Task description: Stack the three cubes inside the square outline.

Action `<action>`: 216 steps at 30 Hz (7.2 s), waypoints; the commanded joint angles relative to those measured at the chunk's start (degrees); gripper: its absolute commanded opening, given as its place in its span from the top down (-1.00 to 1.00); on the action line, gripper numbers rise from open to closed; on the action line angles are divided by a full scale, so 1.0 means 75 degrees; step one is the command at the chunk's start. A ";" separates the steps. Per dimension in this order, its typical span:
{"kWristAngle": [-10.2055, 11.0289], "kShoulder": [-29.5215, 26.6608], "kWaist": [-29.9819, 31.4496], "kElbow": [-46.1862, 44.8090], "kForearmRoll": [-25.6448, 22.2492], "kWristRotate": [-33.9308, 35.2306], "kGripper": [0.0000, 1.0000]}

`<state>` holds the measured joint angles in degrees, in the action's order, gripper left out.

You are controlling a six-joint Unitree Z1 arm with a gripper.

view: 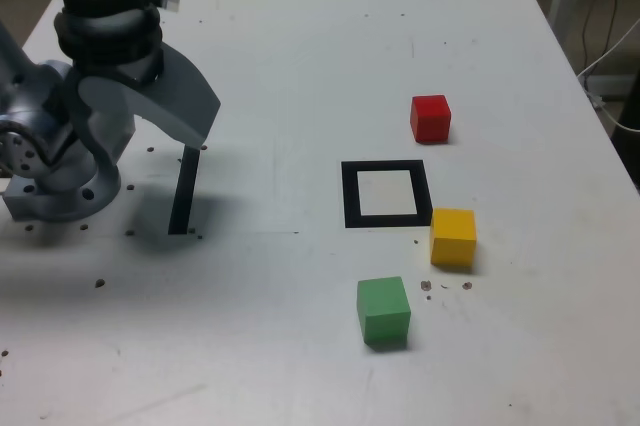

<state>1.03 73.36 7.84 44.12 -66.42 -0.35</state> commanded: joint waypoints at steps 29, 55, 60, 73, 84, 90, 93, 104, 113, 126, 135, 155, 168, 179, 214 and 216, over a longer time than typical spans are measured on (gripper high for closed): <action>0.0344 0.1299 -0.0329 0.2629 -0.0634 0.0006 -1.00; 0.0576 0.5058 -0.2627 0.6573 -0.1018 -0.1933 -0.99; 0.0598 0.5737 -0.2634 0.6992 -0.0972 -0.1868 -0.98; 0.0699 0.6652 -0.2607 0.7630 -0.1035 -0.1299 -0.98; 0.0662 0.7160 -0.2637 0.7920 -0.0960 -0.1242 -0.96; 0.0506 0.7347 -0.2660 0.7921 -0.0942 -0.1238 -0.77; 0.0407 0.7427 -0.2663 0.7934 -0.0893 -0.1210 -0.62; 0.0593 0.7519 -0.2680 0.7982 -0.0708 -0.1139 -0.20; 0.0513 0.7568 -0.2699 0.7987 -0.0613 -0.1207 0.18; 0.0322 0.7545 -0.2640 0.7904 -0.0570 -0.1293 0.28; 0.0288 0.6948 -0.2561 0.7624 -0.0672 -0.1336 0.45; 0.0250 0.5129 -0.0948 0.5681 -0.0581 -0.0493 0.45; 0.0226 0.5656 -0.0758 0.5574 0.0196 -0.0196 0.45; 0.0211 0.5973 -0.0758 0.5319 0.0515 -0.0051 0.45; 0.0186 0.5513 -0.0596 0.4757 0.0987 0.0171 -0.99; 0.0247 0.5417 -0.0592 0.4735 0.0925 0.0229 -0.99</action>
<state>2.48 115.09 3.26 79.86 -58.96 0.95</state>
